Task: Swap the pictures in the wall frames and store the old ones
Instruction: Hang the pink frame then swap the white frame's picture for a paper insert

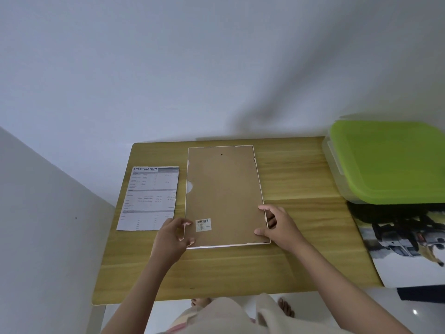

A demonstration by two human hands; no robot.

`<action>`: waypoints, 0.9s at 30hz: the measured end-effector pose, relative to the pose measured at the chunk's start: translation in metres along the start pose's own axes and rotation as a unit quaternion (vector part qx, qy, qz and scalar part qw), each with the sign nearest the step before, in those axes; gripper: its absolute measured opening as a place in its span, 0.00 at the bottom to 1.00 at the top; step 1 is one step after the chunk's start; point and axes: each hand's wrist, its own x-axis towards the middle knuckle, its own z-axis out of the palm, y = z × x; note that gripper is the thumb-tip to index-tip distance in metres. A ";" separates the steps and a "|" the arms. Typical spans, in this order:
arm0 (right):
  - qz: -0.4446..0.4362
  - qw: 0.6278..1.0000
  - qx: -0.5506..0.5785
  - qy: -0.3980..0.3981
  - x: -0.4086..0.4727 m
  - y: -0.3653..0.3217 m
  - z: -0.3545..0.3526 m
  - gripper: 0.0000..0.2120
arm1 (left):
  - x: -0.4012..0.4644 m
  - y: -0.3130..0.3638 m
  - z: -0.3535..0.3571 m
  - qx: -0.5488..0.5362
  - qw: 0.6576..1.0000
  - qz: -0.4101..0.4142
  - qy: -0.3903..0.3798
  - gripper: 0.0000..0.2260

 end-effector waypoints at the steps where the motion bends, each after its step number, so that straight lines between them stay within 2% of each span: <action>1: 0.003 1.000 -0.003 -0.003 0.001 0.000 0.000 0.30 | 0.001 0.000 0.000 0.001 1.000 0.003 -0.004 0.20; 9: 0.024 0.999 -0.008 -0.034 0.007 -0.001 -0.003 0.39 | 0.010 0.000 -0.004 0.011 0.997 0.013 -0.071 0.30; 12: 0.020 0.999 -0.024 -0.016 0.009 -0.002 -0.001 0.36 | 0.017 0.000 -0.006 0.021 0.994 0.012 -0.110 0.35; 16: 0.014 0.997 -0.061 0.053 0.013 -0.009 0.006 0.30 | 0.029 0.006 -0.011 0.073 0.986 0.016 -0.149 0.42; 20: 0.022 0.992 -0.111 0.060 0.020 -0.015 0.012 0.29 | 0.042 0.011 -0.017 0.103 0.976 0.025 -0.188 0.48; 27: 0.027 0.989 -0.143 0.030 0.071 -0.029 0.005 0.30 | 0.075 0.020 -0.021 0.097 0.985 0.031 -0.143 0.42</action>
